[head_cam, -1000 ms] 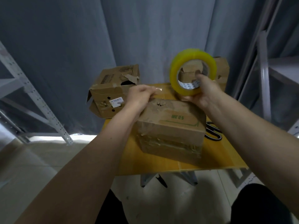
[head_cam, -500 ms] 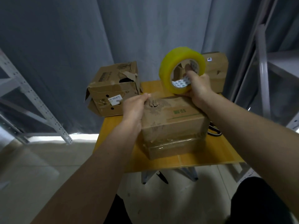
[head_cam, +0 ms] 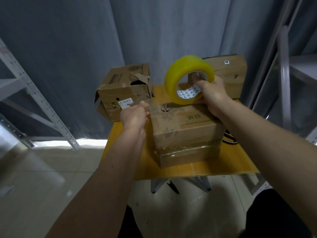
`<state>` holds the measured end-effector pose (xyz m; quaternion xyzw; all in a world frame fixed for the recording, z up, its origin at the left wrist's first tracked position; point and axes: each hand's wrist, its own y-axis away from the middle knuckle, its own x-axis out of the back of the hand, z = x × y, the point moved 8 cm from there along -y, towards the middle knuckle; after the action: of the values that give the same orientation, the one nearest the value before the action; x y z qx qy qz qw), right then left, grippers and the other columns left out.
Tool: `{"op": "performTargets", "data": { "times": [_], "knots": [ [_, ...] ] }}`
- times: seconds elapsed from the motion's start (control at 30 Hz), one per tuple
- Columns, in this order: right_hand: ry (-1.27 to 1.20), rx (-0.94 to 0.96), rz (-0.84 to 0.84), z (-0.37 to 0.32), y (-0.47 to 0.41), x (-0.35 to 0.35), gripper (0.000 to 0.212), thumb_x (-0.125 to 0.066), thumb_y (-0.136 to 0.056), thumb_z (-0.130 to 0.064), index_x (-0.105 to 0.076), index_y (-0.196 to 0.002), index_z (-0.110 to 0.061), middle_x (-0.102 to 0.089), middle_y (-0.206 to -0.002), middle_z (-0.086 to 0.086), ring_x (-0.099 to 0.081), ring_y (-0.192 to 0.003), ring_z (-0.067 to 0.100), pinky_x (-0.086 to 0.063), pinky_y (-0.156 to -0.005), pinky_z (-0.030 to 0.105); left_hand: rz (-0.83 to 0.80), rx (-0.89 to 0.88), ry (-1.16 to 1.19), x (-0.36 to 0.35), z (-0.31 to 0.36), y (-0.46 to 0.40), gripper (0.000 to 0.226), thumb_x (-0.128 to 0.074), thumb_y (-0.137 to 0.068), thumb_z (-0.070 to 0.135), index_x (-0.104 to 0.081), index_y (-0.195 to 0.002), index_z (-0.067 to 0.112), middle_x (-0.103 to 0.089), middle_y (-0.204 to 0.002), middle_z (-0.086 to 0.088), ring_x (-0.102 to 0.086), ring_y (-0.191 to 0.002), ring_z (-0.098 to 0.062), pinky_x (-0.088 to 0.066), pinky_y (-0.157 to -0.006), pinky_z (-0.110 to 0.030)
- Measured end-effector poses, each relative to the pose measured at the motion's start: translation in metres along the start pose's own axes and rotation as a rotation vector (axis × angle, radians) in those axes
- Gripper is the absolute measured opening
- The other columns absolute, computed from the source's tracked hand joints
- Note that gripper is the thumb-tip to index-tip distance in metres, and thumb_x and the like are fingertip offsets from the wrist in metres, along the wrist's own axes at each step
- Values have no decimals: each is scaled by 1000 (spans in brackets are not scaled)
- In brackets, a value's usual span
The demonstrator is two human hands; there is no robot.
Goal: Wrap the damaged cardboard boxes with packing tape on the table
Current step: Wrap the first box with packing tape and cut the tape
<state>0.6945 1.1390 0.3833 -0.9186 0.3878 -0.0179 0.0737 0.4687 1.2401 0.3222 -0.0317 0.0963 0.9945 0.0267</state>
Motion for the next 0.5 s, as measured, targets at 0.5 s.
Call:
{"op": "performTargets", "data": {
  "times": [0.5],
  "knots": [
    [410, 177, 40, -25, 3, 3, 21, -59, -94, -25, -66, -110, -14, -68, -103, 7, -63, -98, 21, -50, -92, 39, 41, -24, -86, 12, -8, 2, 21, -62, -91, 17, -62, -69, 18, -65, -69, 6, -59, -66, -8, -41, -68, -26]
  ]
}}
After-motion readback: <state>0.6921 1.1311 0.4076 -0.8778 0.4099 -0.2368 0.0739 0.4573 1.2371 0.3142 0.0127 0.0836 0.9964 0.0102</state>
